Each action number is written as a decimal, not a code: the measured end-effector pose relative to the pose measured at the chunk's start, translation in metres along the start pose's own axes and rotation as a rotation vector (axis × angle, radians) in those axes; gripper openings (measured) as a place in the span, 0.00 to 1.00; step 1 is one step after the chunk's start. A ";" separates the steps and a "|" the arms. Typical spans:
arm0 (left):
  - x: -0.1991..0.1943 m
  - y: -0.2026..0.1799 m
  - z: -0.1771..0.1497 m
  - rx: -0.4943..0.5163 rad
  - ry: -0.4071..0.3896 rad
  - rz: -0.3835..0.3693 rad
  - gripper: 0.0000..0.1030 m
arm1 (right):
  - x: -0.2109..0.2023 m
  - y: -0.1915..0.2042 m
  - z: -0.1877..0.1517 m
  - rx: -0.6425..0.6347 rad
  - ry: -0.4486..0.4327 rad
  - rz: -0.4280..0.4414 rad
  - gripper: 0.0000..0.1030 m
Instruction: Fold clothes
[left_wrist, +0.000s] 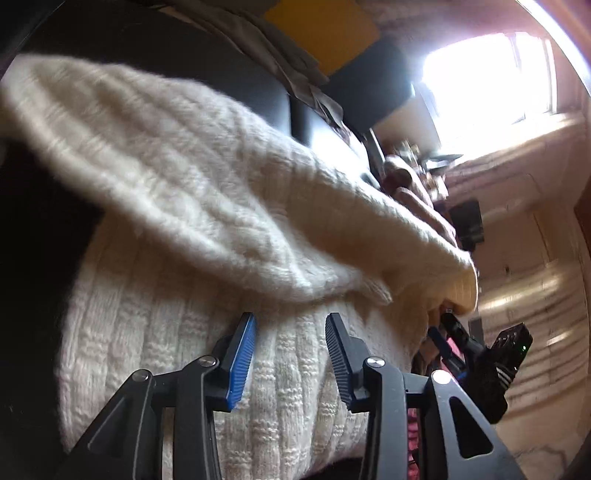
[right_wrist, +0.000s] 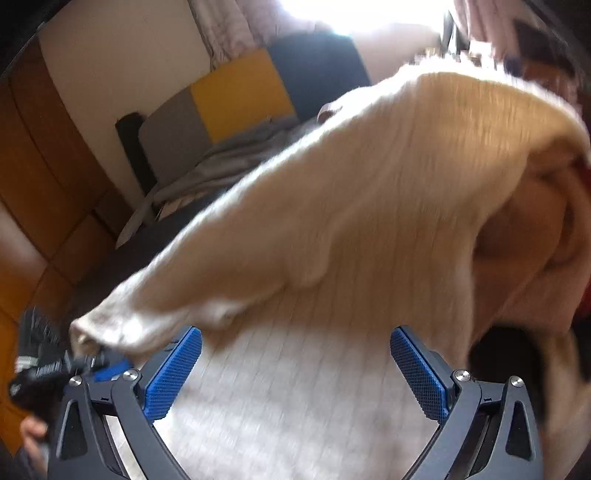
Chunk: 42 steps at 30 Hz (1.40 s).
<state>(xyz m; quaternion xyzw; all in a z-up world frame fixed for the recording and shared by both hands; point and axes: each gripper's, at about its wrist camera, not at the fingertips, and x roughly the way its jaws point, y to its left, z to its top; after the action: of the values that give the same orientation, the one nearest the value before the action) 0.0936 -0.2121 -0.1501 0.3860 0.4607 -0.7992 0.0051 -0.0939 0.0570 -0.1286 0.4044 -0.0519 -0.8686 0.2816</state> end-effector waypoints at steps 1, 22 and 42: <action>0.000 0.002 -0.001 -0.004 -0.003 -0.006 0.41 | 0.000 -0.002 0.007 -0.011 -0.023 -0.011 1.00; -0.009 0.000 0.088 0.033 -0.223 0.024 0.06 | 0.088 0.008 0.066 -0.147 0.105 0.050 0.10; -0.033 0.062 0.216 0.063 -0.345 0.319 0.05 | 0.217 0.106 0.158 -0.217 0.156 0.167 0.10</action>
<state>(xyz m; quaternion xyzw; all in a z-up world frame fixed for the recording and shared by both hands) 0.0070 -0.4191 -0.1154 0.3114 0.3611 -0.8565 0.1978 -0.2736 -0.1684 -0.1358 0.4322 0.0311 -0.8086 0.3980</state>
